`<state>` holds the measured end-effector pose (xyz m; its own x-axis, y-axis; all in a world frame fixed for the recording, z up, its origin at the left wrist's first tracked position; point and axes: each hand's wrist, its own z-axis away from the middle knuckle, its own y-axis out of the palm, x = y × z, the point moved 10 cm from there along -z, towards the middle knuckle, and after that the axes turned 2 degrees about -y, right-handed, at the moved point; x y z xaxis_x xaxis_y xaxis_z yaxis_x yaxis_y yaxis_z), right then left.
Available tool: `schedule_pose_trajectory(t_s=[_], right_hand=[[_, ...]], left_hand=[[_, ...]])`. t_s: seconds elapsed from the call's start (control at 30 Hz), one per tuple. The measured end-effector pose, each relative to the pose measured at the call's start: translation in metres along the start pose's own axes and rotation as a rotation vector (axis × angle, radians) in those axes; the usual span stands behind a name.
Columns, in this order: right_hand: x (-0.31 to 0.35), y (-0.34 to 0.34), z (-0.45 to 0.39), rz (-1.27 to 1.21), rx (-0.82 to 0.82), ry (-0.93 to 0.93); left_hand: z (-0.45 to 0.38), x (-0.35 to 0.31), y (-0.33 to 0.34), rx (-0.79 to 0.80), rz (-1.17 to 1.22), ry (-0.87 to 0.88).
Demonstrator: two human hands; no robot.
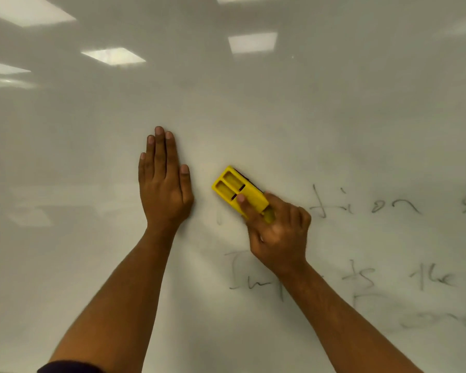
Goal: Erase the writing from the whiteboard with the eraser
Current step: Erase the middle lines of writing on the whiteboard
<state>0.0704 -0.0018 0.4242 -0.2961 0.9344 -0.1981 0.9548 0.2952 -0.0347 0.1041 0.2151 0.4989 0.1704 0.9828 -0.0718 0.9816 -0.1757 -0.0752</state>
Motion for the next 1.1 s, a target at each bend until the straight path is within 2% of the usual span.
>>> schedule_pose_trajectory(t_s=[0.03,0.1,0.13,0.17,0.27,0.3,0.33,0.43,0.47,0.57,0.6,0.7,0.73,0.83,0.87,0.97,1.0,1.03,1.1], right_hand=[[0.008,0.001,0.003,-0.017,-0.004,-0.043],[0.035,0.004,0.012,-0.025,0.050,-0.288],[0.036,0.002,0.013,-0.015,0.057,-0.342],[0.028,-0.001,0.009,-0.003,0.043,-0.300],[-0.018,-0.011,-0.003,-0.024,-0.045,0.074],[-0.018,-0.010,-0.004,-0.057,-0.051,0.087],[-0.006,-0.006,-0.002,-0.079,-0.028,-0.007],[0.037,0.002,0.016,-0.088,0.095,-0.484],[0.036,0.003,0.018,-0.044,0.096,-0.511],[0.015,0.000,0.011,0.018,0.031,-0.277],[0.022,0.001,0.015,0.005,0.023,-0.304],[0.051,0.004,0.039,0.002,0.083,-0.628],[0.043,0.004,0.039,0.026,0.079,-0.603],[-0.002,-0.001,0.024,0.094,0.030,-0.192],[-0.005,-0.002,0.024,0.100,0.010,-0.147],[0.019,-0.006,0.042,0.100,0.065,-0.447],[0.010,-0.010,0.042,0.102,0.067,-0.437],[-0.009,-0.015,0.038,0.112,0.055,-0.306],[-0.055,-0.029,0.032,0.114,0.010,0.075]], left_hand=[[0.000,0.000,0.000,0.000,-0.002,0.004],[0.000,0.001,-0.001,0.003,-0.002,0.007],[0.001,0.002,-0.001,0.007,-0.006,0.012],[0.002,0.003,-0.001,0.012,-0.011,0.018],[0.007,0.004,0.000,0.032,-0.019,0.041],[0.008,0.004,0.000,0.035,-0.019,0.041],[0.009,0.004,0.000,0.038,-0.019,0.039],[0.009,0.003,0.000,0.046,-0.019,0.032],[0.009,0.003,0.000,0.049,-0.020,0.031],[0.009,0.002,0.000,0.059,-0.020,0.026],[0.010,0.001,-0.001,0.059,-0.023,0.021],[0.009,-0.002,-0.005,0.045,-0.015,0.002],[0.010,-0.004,-0.006,0.042,0.003,-0.004],[0.013,-0.013,-0.008,0.034,0.069,0.011],[0.014,-0.017,-0.009,0.035,0.088,0.027],[0.015,-0.037,-0.009,0.056,0.134,0.105],[0.015,-0.045,-0.010,0.056,0.135,0.137],[0.016,-0.052,-0.010,0.052,0.129,0.167],[0.018,-0.064,-0.009,0.043,0.120,0.206]])
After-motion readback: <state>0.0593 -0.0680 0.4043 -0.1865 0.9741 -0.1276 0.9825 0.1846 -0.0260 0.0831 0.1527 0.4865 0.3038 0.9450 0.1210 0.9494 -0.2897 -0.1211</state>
